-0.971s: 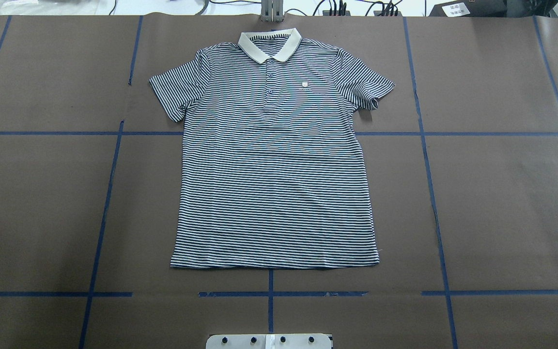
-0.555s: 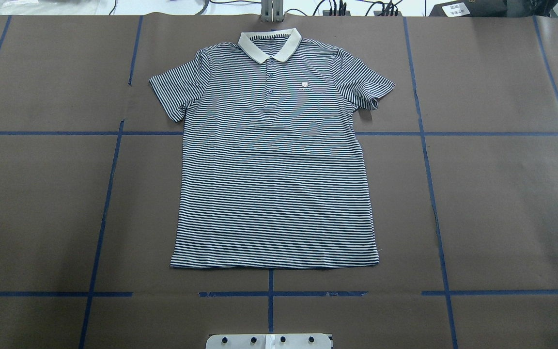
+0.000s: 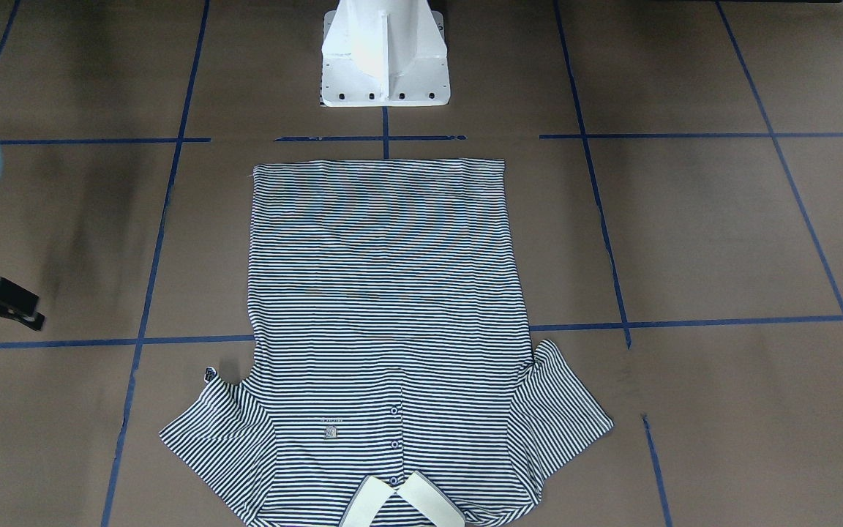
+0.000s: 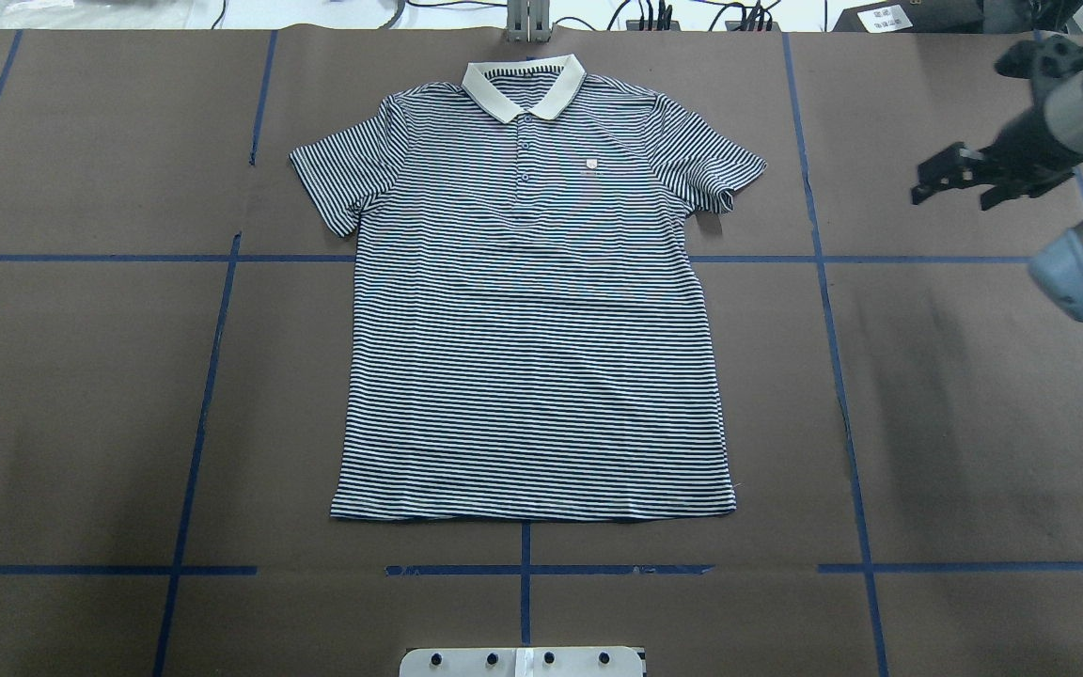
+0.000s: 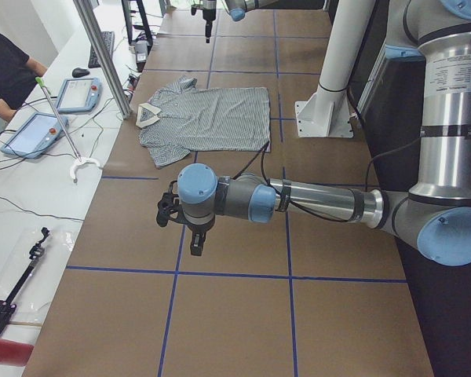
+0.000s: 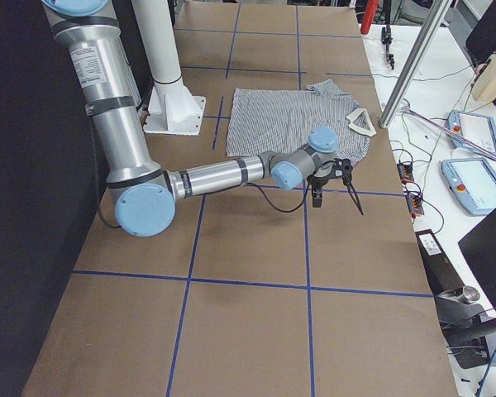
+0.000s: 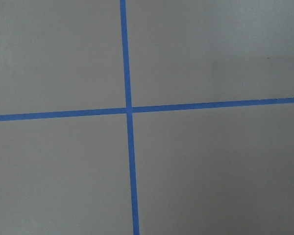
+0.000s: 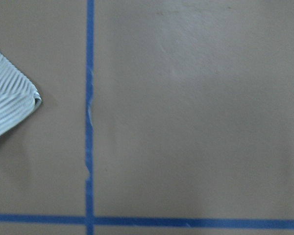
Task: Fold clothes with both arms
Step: 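Move the right gripper toward the striped shirt's shoulder beside the collar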
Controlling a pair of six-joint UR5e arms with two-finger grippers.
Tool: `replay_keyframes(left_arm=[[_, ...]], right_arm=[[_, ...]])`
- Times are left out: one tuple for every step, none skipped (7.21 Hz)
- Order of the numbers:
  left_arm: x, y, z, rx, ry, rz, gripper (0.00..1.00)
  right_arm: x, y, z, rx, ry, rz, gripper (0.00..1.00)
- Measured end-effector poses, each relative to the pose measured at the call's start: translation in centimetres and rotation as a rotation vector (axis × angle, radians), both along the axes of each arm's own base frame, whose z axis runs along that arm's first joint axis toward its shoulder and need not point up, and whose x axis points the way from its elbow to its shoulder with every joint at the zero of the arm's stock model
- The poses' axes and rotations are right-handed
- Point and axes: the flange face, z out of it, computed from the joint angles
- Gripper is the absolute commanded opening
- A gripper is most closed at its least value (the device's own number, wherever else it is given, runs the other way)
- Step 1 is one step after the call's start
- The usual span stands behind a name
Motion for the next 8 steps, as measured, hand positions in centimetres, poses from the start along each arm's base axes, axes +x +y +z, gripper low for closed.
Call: replay_keyframes(left_arm=[[0.2, 0.2, -0.3, 0.014, 0.036, 0.006, 1.00], [0.3, 0.3, -0.4, 0.022, 0.053, 0.009, 1.00], [0.3, 0.3, -0.5, 0.026, 0.060, 0.011, 1.00], [0.3, 0.3, -0.6, 0.029, 0.062, 0.012, 1.00], [0.3, 0.3, -0.7, 0.030, 0.063, 0.012, 1.00], [0.3, 0.3, -0.7, 0.031, 0.063, 0.012, 1.00], [0.3, 0.3, -0.7, 0.031, 0.063, 0.012, 1.00], [0.3, 0.3, -0.7, 0.031, 0.063, 0.012, 1.00]], right_arm=[[-5.6, -2.4, -2.3, -0.015, -0.033, 0.096, 0.88], [-10.2, -4.3, -4.6, -0.045, -0.059, 0.187, 0.83], [-13.7, -5.8, -6.3, -0.074, -0.063, 0.269, 0.81], [-15.9, -7.0, -6.9, -0.092, -0.050, 0.318, 0.79], [-16.9, -7.5, -6.6, -0.103, -0.033, 0.341, 0.77], [-17.1, -7.6, -5.9, -0.112, -0.018, 0.351, 0.75], [-17.1, -7.5, -5.2, -0.118, -0.008, 0.356, 0.69], [-17.1, -7.5, -4.8, -0.121, -0.002, 0.358, 0.50]])
